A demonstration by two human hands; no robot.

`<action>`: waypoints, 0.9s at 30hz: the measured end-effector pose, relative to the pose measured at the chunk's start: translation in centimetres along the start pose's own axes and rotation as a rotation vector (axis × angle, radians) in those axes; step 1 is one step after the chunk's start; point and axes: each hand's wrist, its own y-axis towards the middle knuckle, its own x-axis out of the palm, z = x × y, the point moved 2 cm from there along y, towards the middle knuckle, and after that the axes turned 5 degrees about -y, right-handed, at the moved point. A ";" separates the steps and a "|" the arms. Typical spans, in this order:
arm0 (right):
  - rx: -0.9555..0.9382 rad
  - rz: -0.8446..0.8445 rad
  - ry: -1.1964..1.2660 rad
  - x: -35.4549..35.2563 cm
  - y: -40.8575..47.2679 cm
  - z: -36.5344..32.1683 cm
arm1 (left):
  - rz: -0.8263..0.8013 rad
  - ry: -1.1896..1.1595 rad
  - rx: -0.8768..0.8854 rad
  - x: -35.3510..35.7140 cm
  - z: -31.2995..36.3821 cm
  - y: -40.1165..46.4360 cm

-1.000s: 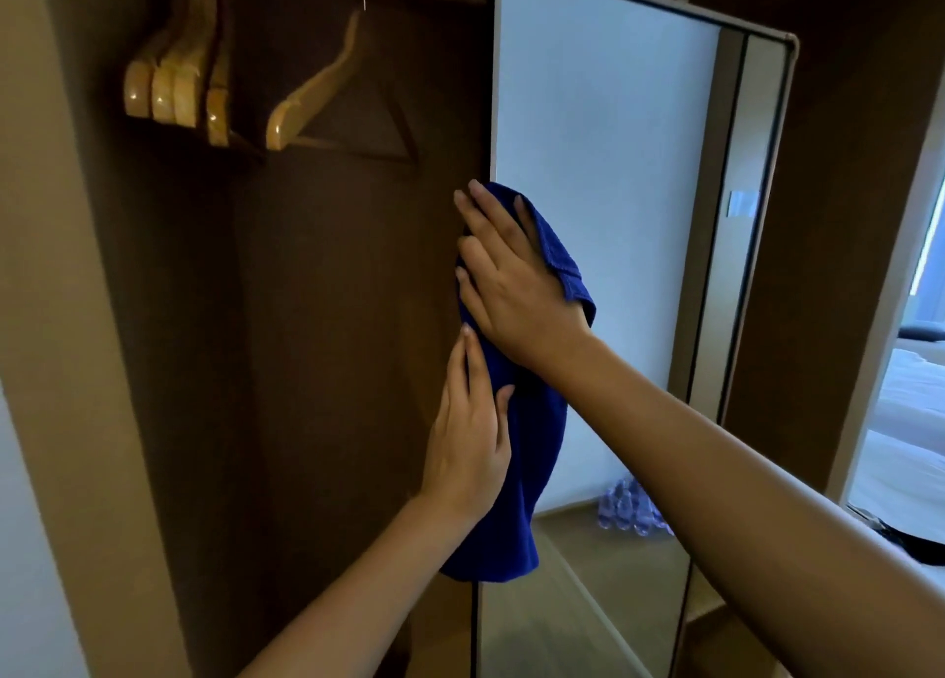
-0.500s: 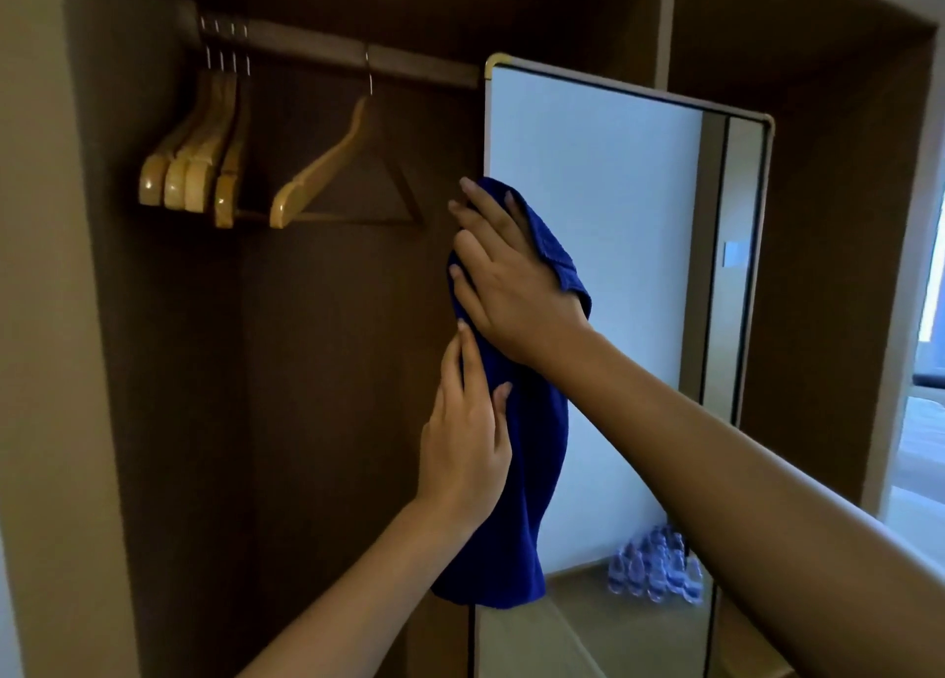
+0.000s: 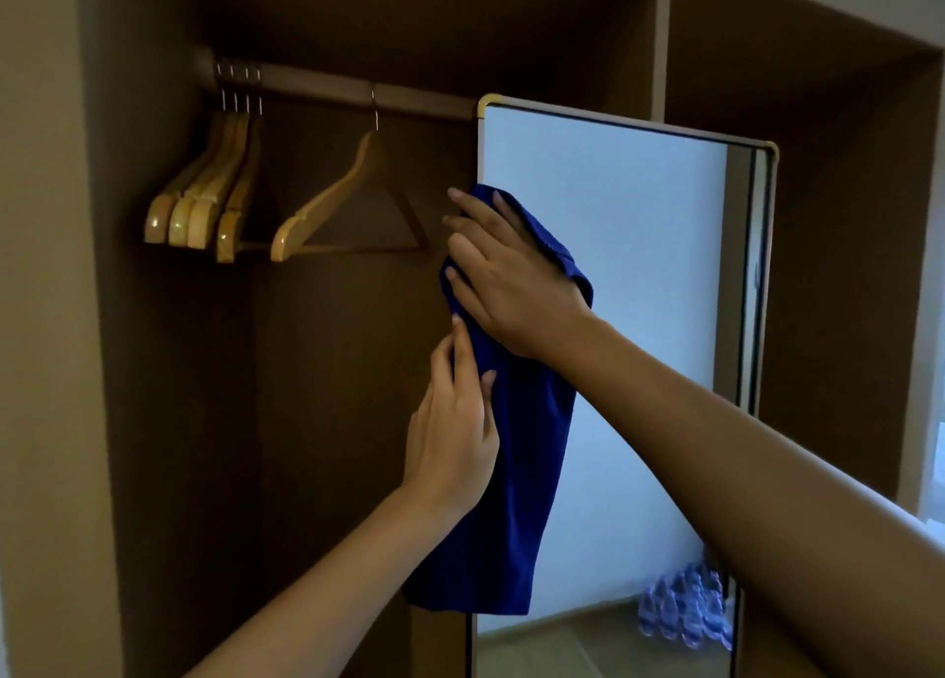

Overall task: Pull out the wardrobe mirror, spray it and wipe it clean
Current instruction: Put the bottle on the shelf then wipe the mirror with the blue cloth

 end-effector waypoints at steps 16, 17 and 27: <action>-0.038 0.040 -0.004 -1.3 7.1 6.1 | 0.103 0.004 0.044 -1.4 1.8 9.2; -0.044 0.047 0.000 -1.2 7.1 6.1 | 0.107 0.015 0.043 -1.2 1.8 9.2; 0.129 0.133 0.197 -2.2 8.8 9.2 | 0.195 0.084 0.043 -2.7 3.4 13.7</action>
